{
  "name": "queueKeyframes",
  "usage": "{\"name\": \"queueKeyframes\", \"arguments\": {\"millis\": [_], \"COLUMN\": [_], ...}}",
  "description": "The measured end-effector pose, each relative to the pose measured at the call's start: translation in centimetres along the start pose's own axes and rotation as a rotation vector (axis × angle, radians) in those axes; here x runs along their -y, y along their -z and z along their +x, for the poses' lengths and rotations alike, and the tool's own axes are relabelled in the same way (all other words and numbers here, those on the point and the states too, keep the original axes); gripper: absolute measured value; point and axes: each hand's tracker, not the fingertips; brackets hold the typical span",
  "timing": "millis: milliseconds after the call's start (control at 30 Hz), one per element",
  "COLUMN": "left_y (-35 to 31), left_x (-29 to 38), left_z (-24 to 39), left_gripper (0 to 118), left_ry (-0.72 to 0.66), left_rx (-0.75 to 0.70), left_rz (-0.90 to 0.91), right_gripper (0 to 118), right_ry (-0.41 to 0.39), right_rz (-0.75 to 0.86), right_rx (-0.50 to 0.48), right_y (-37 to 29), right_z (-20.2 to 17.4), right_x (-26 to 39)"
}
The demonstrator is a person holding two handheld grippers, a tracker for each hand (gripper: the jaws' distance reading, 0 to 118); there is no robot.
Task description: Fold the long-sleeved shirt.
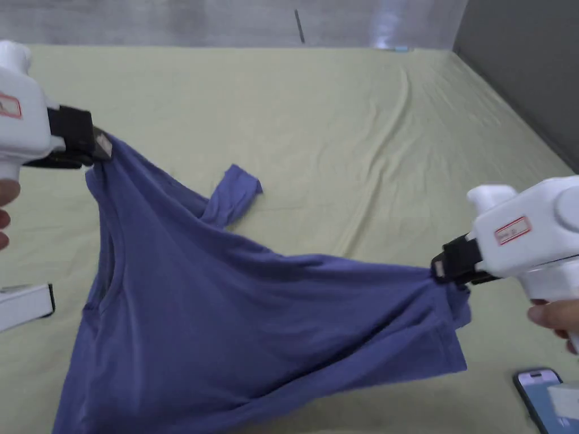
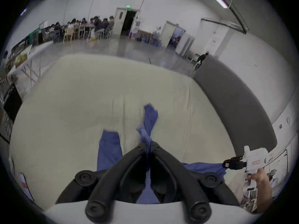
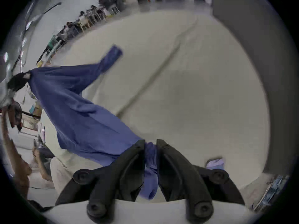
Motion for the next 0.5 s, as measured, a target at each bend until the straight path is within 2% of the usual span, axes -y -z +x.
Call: {"name": "queueKeyframes", "arguments": {"millis": [67, 133, 267, 300, 333, 400, 467, 500], "left_y": [-1.8, -3.4, -4.9, -5.1, -5.4, -6.0, -6.5, -6.9], "left_x": [-3.6, -7.5, -15.7, -18.0, -20.5, -25.1, -28.8, -30.8], "left_z": [0.4, 1.3, 3.5, 3.6, 3.6, 3.8, 5.2, 6.1], "left_gripper": [1, 1, 1, 1, 1, 1, 1, 1], "left_ry": [0.005, 0.049, 0.201, 0.184, 0.161, 0.107, 0.172, 0.252], "left_rx": [0.012, -0.008, -0.133, -0.123, -0.101, -0.087, -0.182, -0.241], "left_rz": [0.062, 0.123, 0.243, 0.264, 0.264, 0.3, 0.379, 0.403], "right_gripper": [16, 15, 15, 15, 15, 14, 14, 14], "right_ry": [-0.037, -0.088, -0.167, -0.164, -0.192, -0.192, -0.19, -0.188], "right_rz": [0.078, 0.145, 0.251, 0.286, 0.294, 0.345, 0.385, 0.4], "right_rx": [0.015, 0.07, 0.214, 0.246, 0.28, 0.345, 0.384, 0.402], "right_y": [-3.5, -6.5, -10.4, -11.4, -12.3, -13.9, -15.5, -16.3], "right_z": [-0.6, -0.7, -1.4, -1.6, -2.0, -2.3, -2.9, -2.8], "right_x": [-3.0, -7.0, -15.9, -18.1, -20.6, -25.0, -28.9, -31.4]}}
